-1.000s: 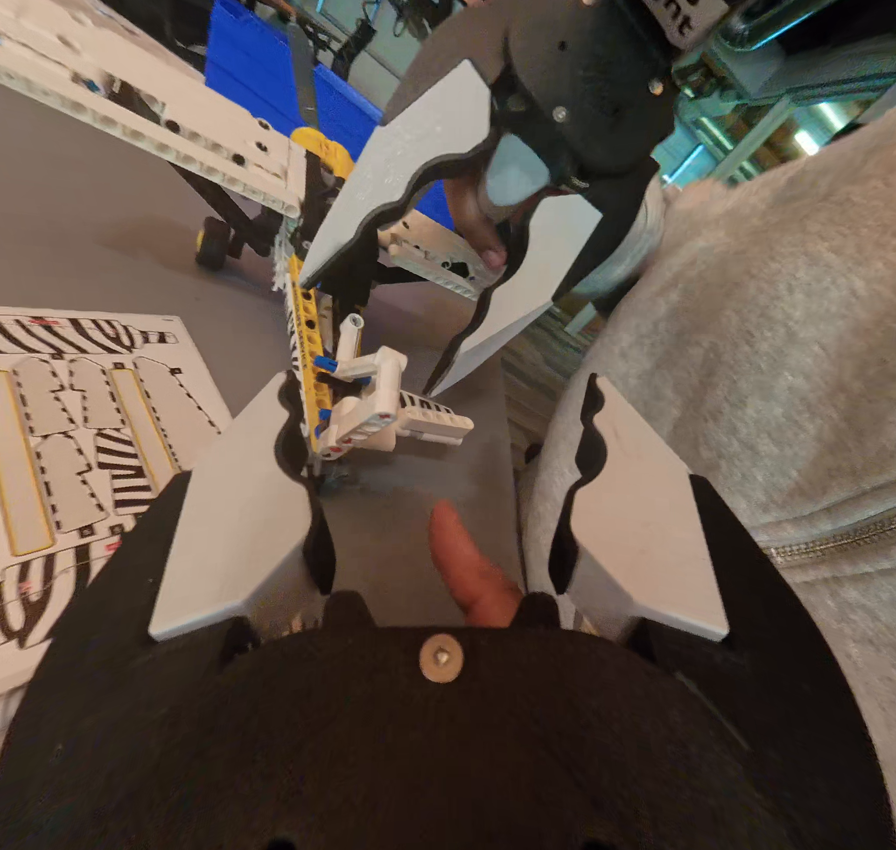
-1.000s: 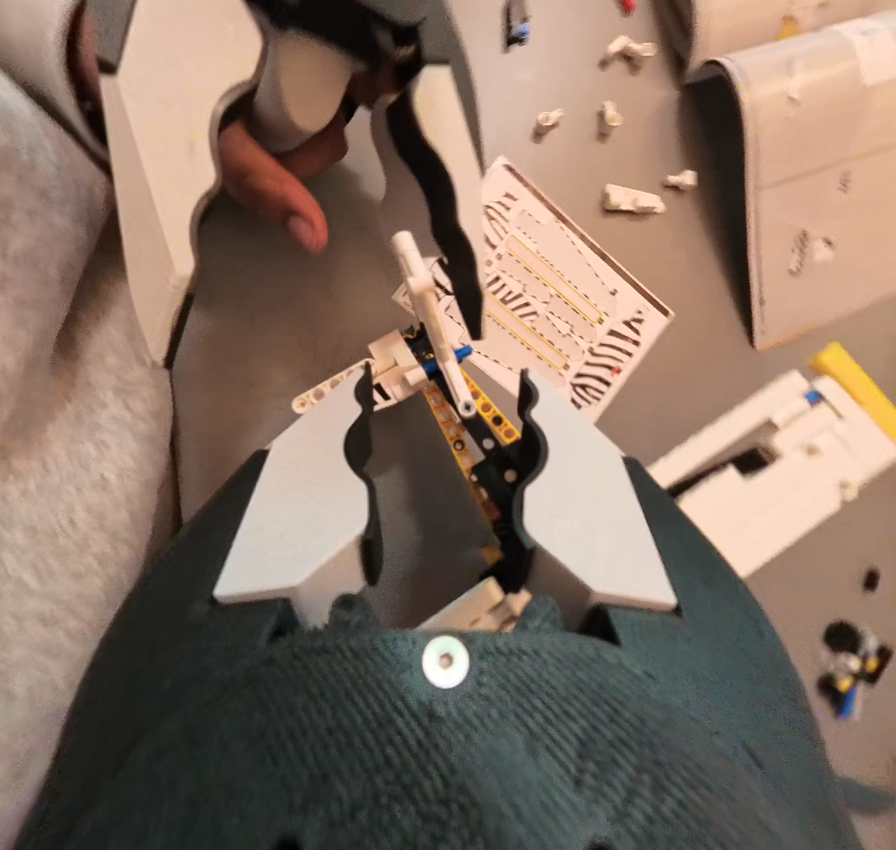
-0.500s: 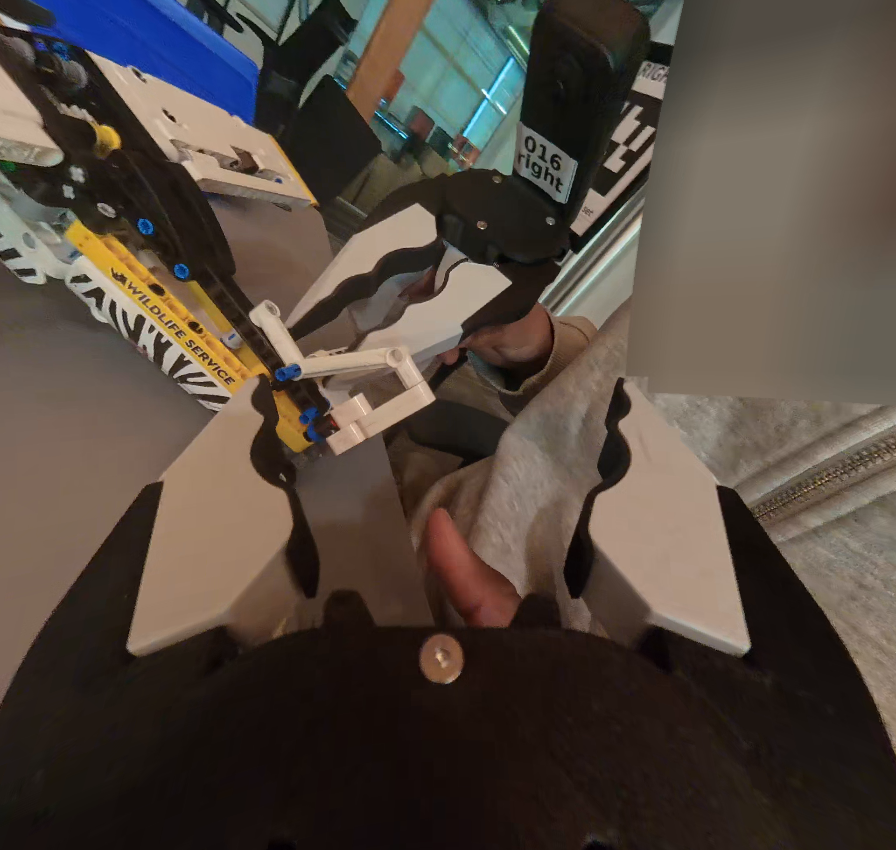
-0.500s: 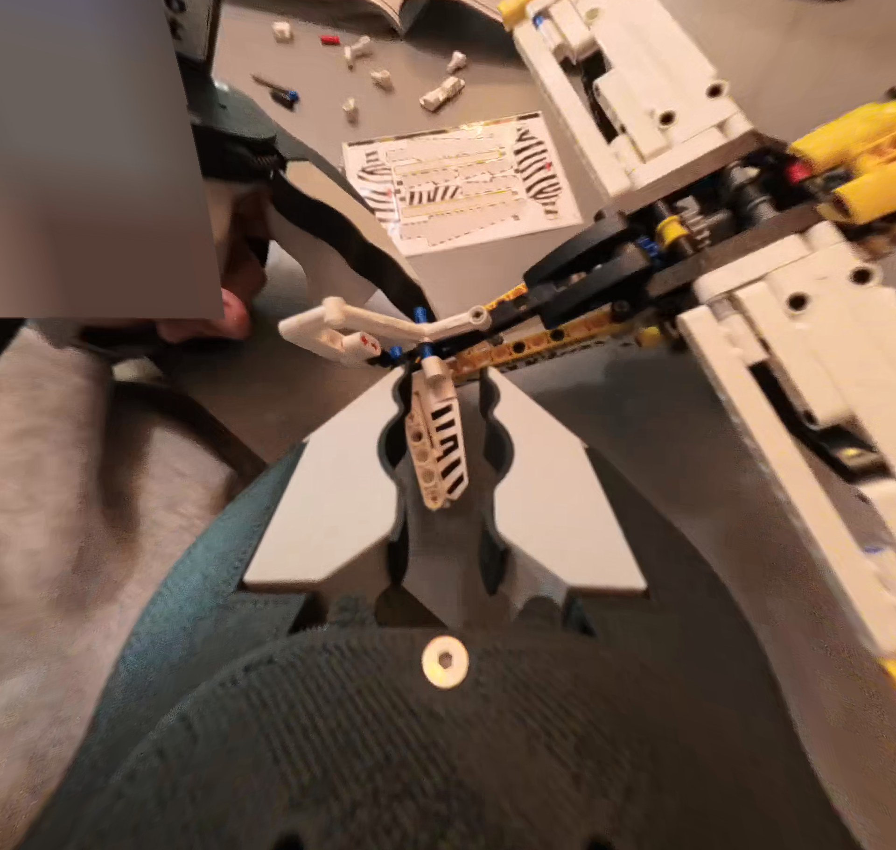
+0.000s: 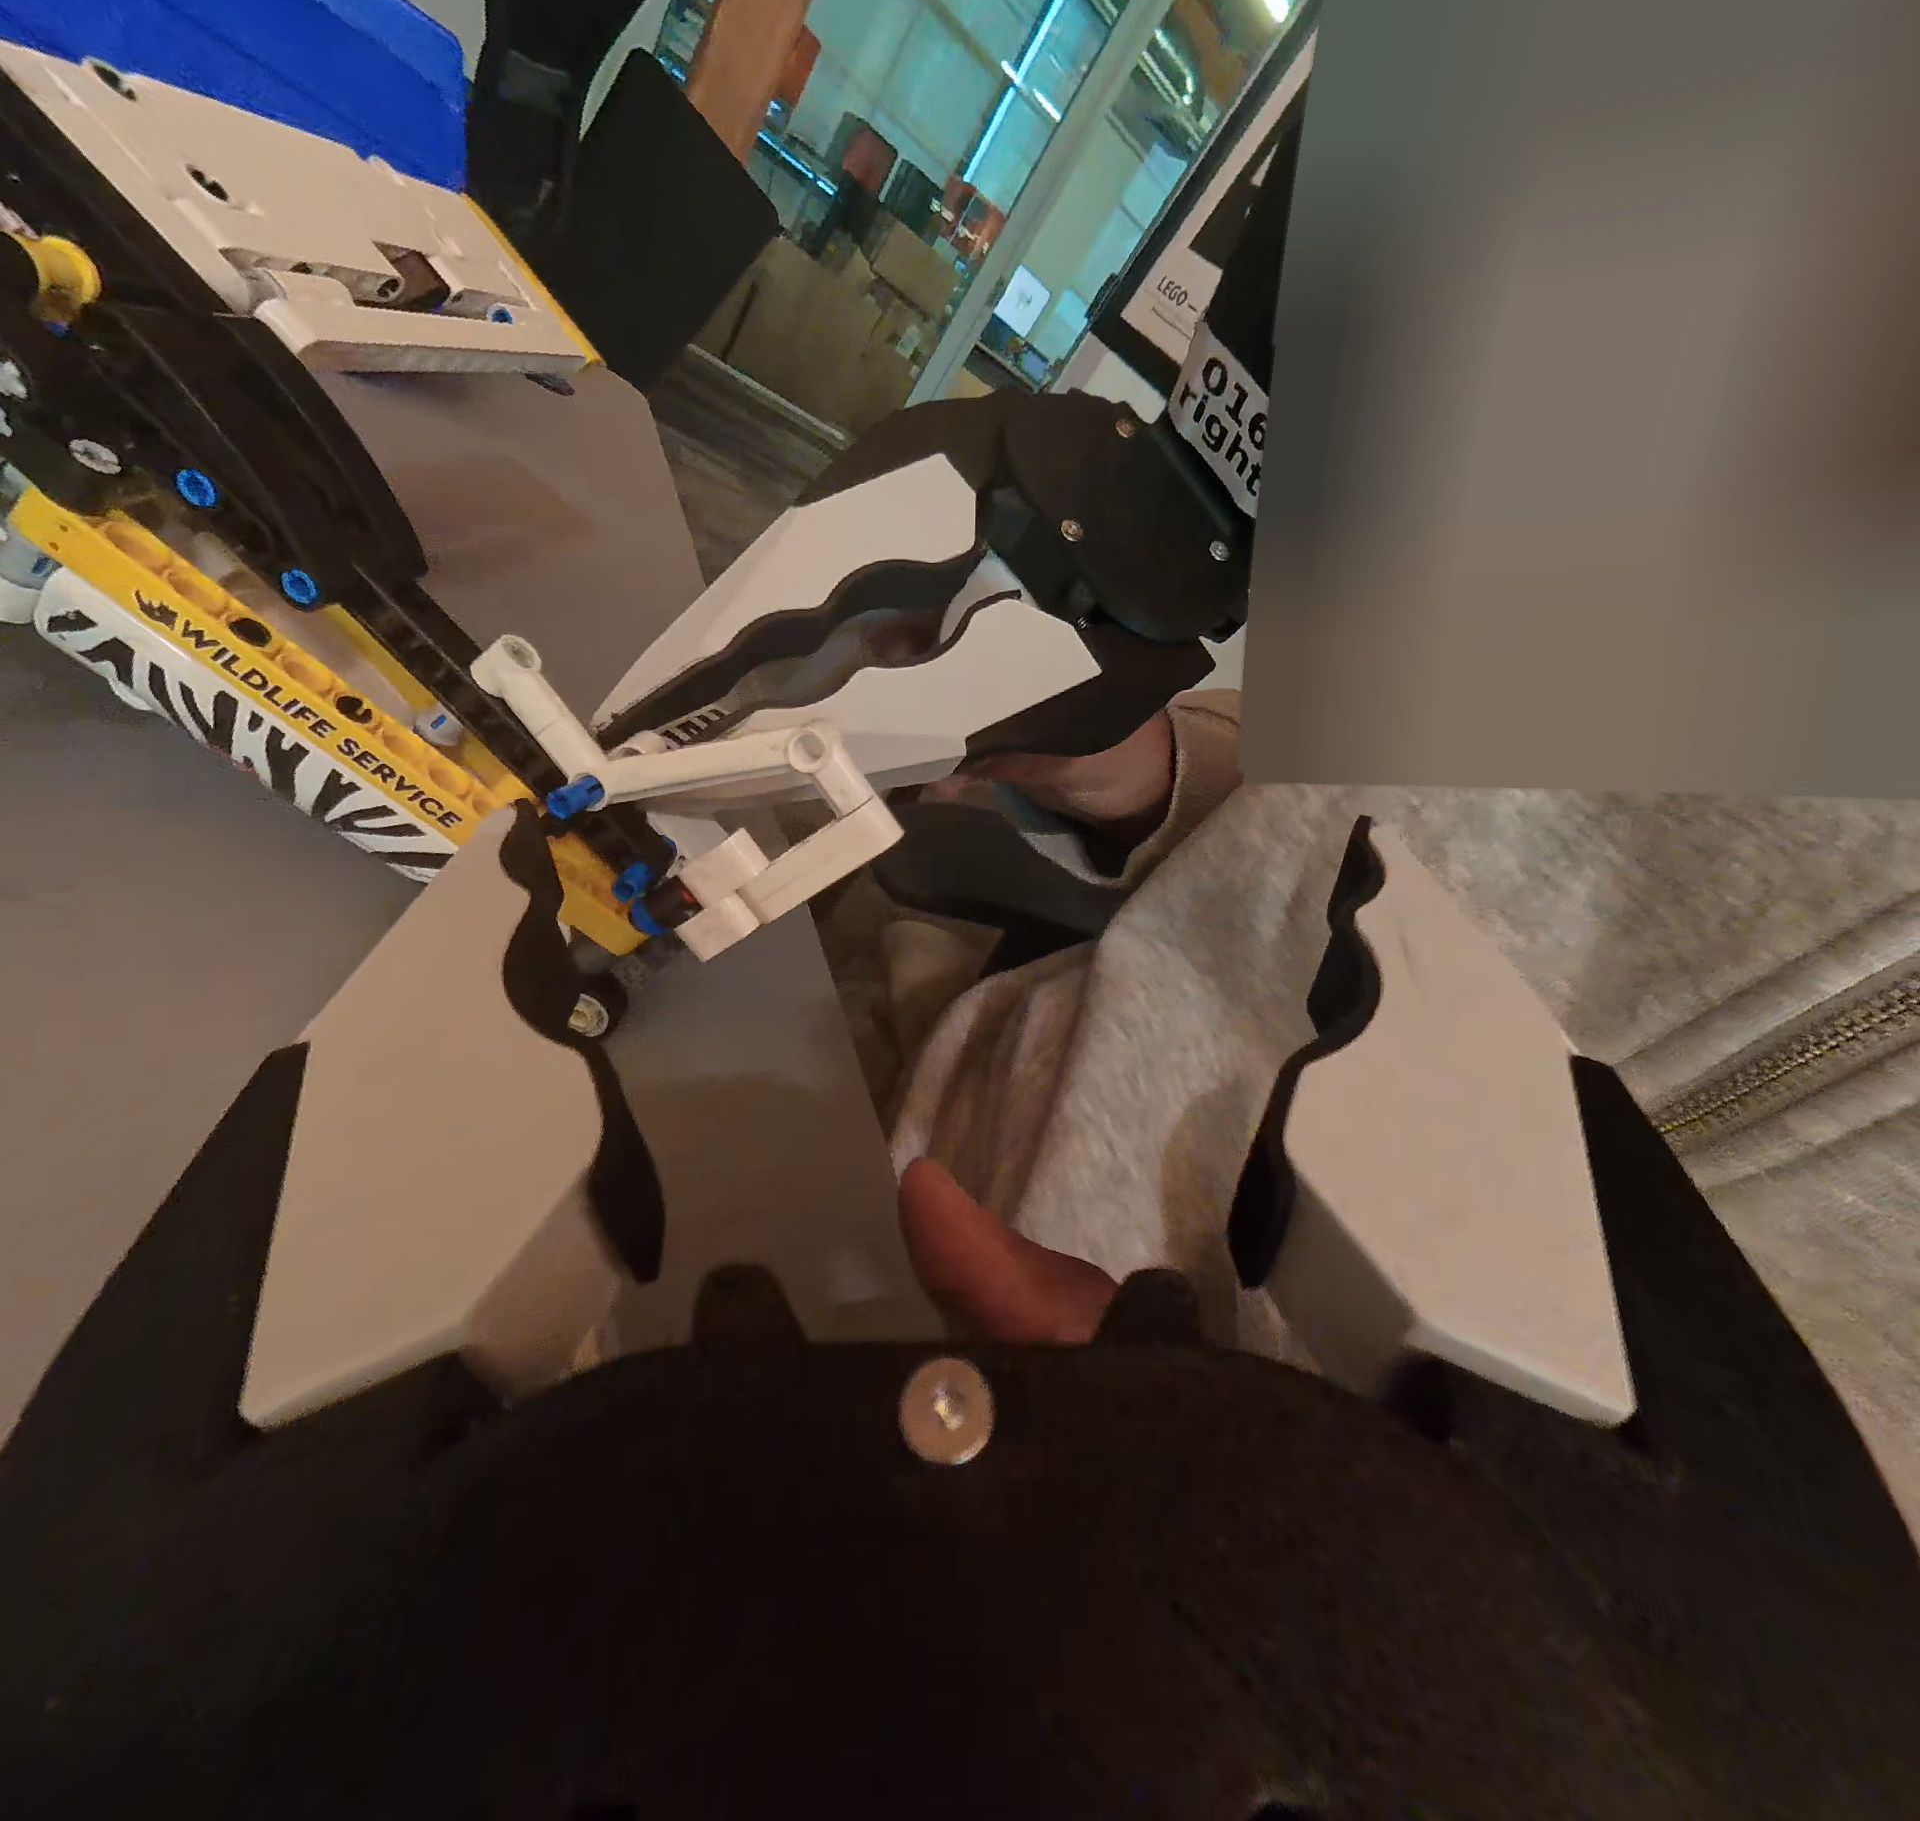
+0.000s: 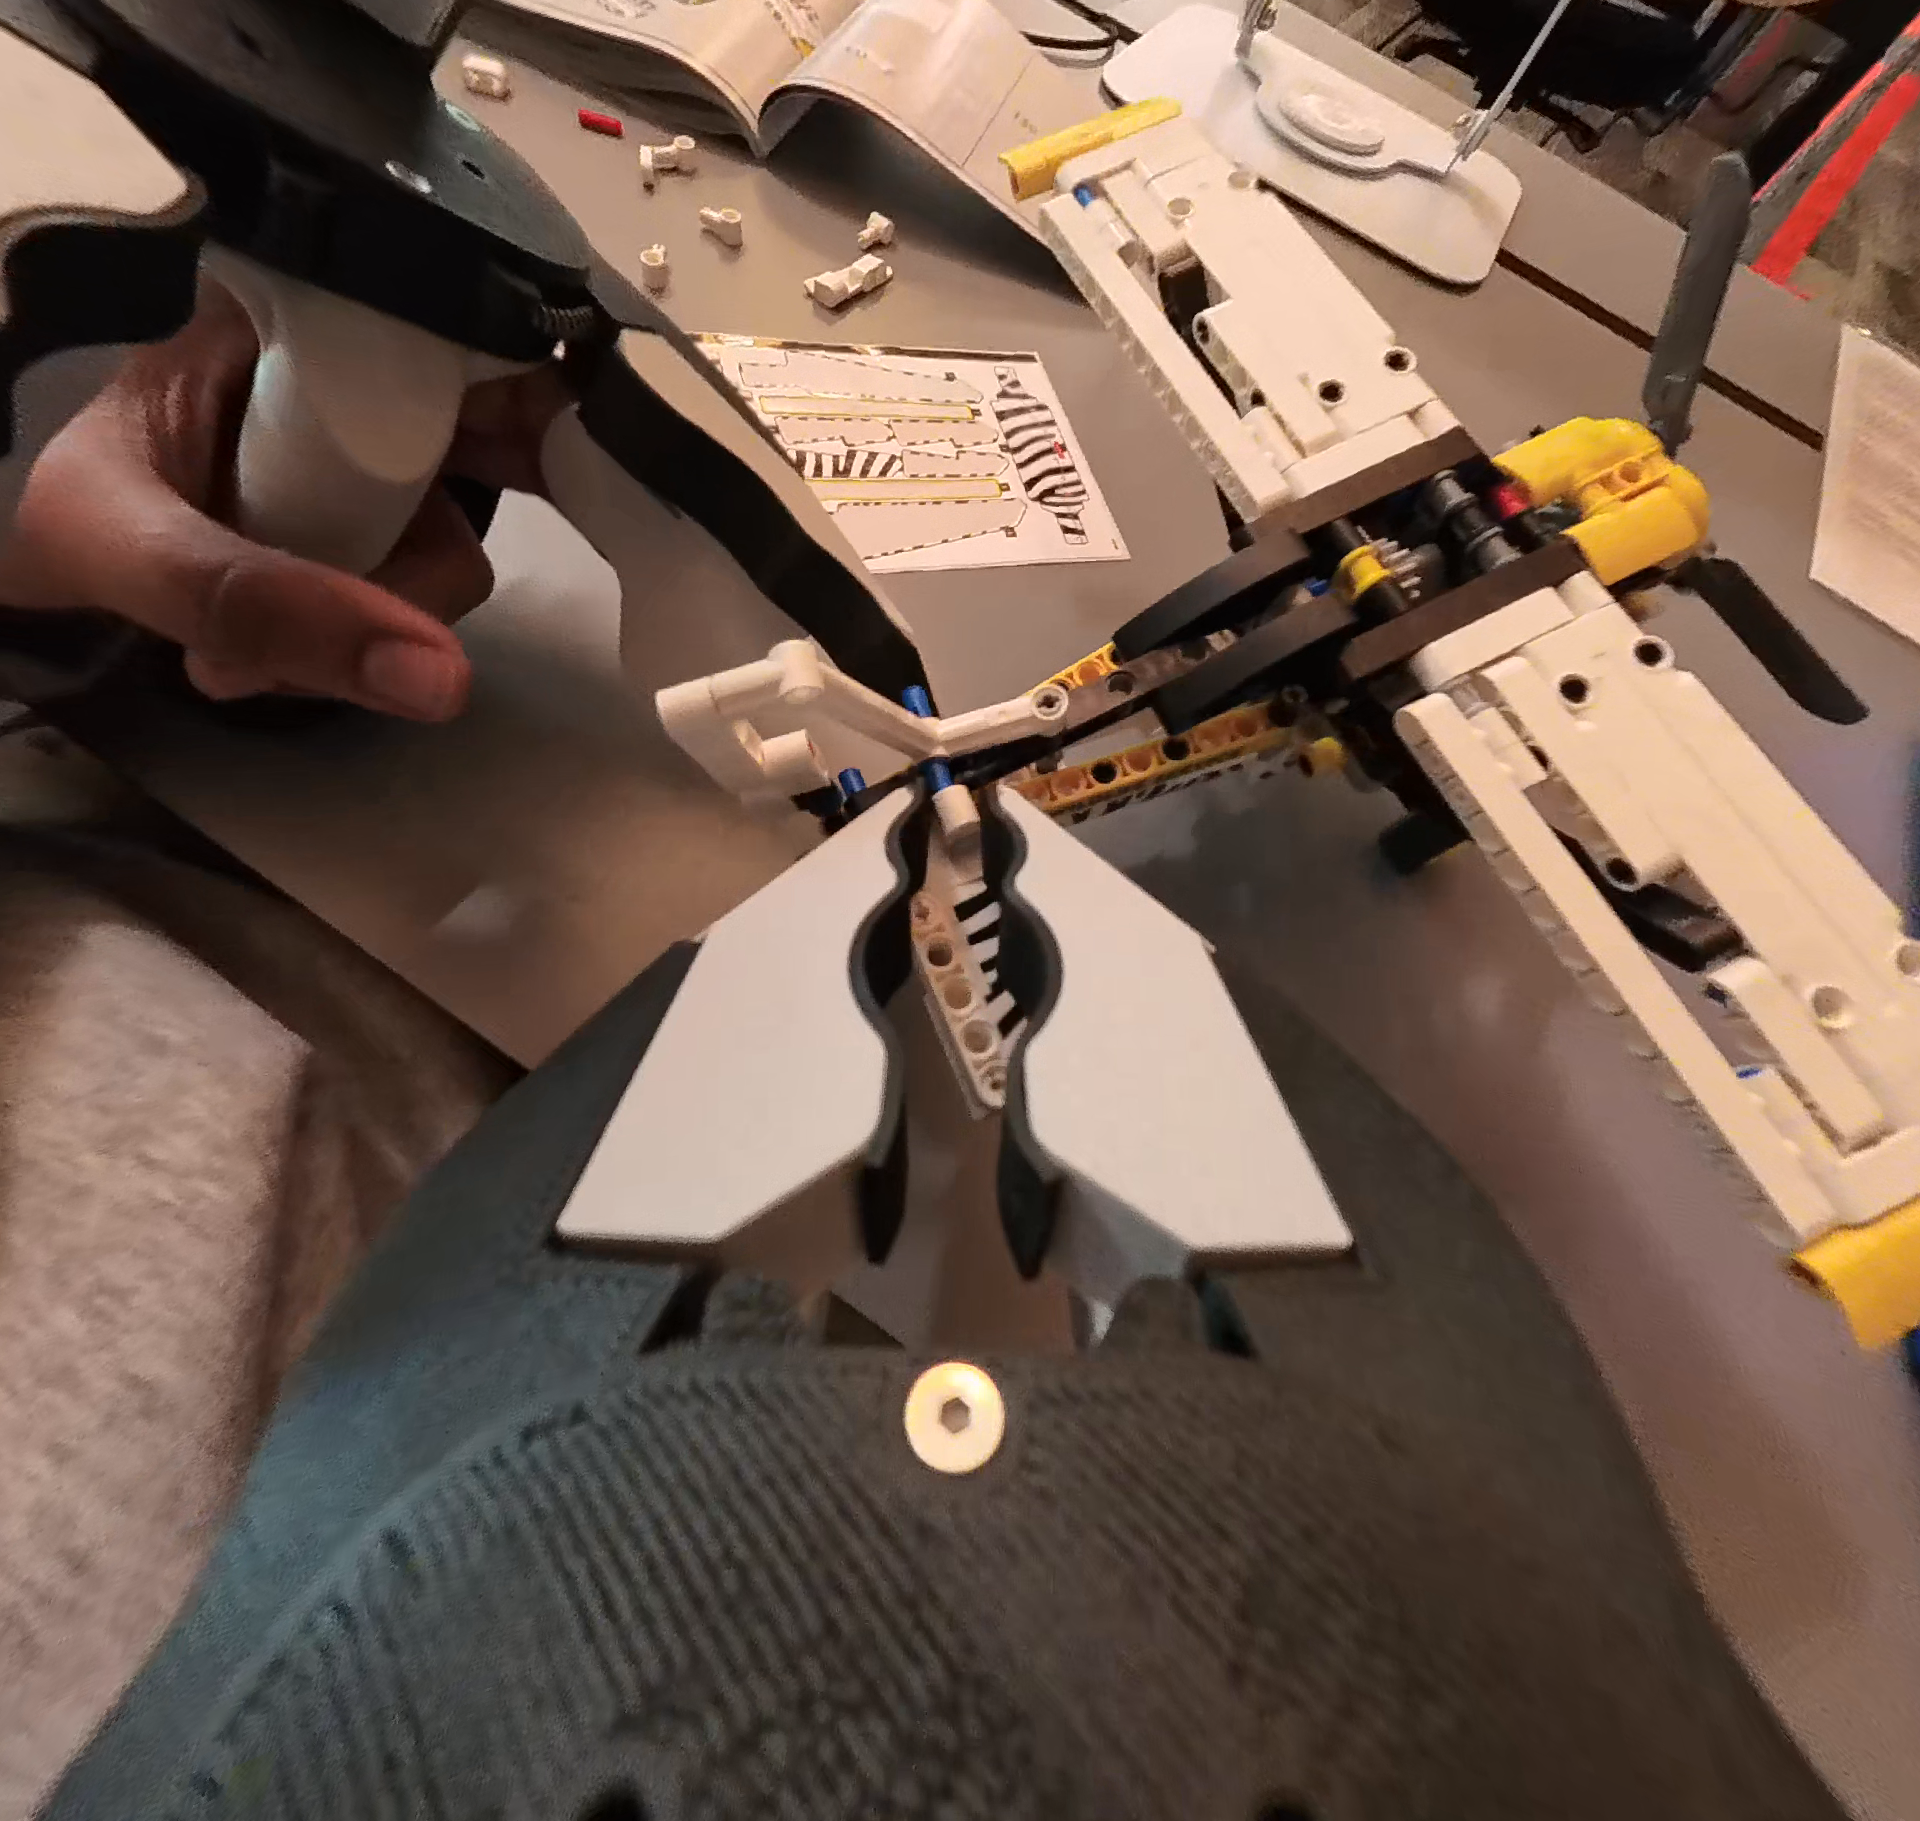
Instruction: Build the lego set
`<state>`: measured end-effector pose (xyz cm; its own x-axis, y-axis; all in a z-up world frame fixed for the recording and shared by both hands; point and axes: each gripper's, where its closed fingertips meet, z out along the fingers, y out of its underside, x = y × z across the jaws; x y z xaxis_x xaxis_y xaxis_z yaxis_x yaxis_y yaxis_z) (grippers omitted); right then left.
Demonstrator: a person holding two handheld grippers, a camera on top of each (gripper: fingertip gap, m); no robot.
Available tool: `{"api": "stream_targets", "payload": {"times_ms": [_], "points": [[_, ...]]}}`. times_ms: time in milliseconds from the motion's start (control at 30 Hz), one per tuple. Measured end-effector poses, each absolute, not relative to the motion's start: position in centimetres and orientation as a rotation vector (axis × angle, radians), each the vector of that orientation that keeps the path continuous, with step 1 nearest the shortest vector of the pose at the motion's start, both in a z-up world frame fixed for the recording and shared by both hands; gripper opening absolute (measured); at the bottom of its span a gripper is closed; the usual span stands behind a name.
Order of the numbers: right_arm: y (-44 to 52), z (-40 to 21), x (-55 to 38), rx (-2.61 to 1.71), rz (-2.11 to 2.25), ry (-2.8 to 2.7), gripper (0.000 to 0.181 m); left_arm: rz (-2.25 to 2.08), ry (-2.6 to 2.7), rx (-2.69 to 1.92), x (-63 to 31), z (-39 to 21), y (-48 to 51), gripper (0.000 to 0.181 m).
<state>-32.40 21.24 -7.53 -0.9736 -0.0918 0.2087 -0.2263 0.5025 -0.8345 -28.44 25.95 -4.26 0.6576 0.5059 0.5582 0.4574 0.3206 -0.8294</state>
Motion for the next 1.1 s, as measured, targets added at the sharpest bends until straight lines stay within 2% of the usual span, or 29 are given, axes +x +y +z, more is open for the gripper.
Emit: {"api": "stream_targets", "payload": {"times_ms": [1100], "points": [[21.14,-7.54,-33.04,-0.013,1.590,-2.705,0.006,0.177,-0.959,-1.376,-29.34,-4.85,26.99,0.149]]}}
